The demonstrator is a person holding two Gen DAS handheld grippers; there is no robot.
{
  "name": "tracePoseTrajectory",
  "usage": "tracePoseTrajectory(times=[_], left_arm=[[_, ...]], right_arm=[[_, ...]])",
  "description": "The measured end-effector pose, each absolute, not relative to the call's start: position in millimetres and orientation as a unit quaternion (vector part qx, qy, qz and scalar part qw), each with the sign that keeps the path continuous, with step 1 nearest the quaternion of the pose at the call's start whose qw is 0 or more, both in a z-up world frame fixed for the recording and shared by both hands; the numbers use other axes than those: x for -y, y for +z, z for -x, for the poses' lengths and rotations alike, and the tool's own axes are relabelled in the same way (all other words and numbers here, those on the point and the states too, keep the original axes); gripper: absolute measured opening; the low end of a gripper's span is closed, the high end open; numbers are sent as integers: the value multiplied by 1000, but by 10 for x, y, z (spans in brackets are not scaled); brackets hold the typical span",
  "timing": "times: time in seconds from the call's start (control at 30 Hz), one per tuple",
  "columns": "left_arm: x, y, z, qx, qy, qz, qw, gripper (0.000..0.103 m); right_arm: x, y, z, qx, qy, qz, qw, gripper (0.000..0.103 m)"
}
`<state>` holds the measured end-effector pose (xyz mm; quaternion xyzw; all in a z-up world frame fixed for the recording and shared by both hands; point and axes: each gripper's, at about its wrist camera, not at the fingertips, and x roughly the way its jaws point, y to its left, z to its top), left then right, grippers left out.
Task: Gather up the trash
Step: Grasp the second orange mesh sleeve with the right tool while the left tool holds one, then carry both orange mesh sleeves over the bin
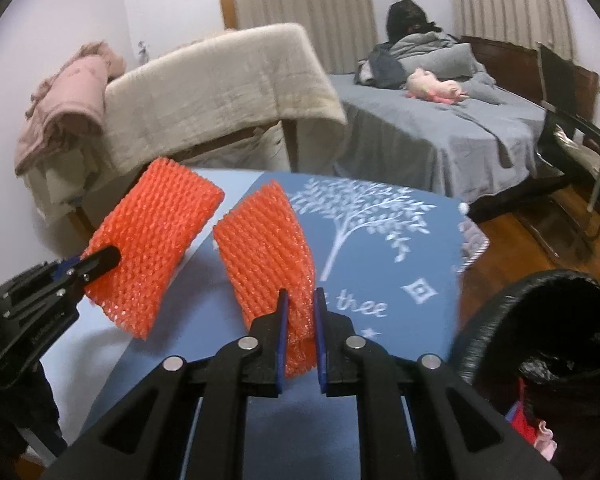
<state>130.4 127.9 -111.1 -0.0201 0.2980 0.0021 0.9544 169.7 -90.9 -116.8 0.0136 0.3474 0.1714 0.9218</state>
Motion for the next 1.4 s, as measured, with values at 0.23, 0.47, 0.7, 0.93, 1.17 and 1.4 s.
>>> tracePoseTrajectory(times=[0.23, 0.47, 0.7, 0.93, 1.17, 1.4], left_arm=[[-1101, -933, -1257, -287, -9, 25, 958, 12], [-806, -759, -1154, -272, -30, 12, 962, 12], [-489, -649, -1042, -263, -60, 9, 963, 12], [-187, -618, -949, -260, -89, 5, 961, 12], [153, -602, -912, -259, -126, -3, 957, 12], [475, -620, -908, -262, -165, -13, 951, 12]], right_arm=[[1259, -902, -1505, -319, 153, -35, 935, 12], [1497, -708, -1298, -299, 132, -39, 944, 12], [1797, -580, -1050, -278, 107, -48, 953, 12], [2099, -535, -851, -268, 74, -51, 959, 12], [2454, -525, -635, -262, 34, -55, 963, 12], [2815, -566, -467, -261, -9, -63, 963, 12]])
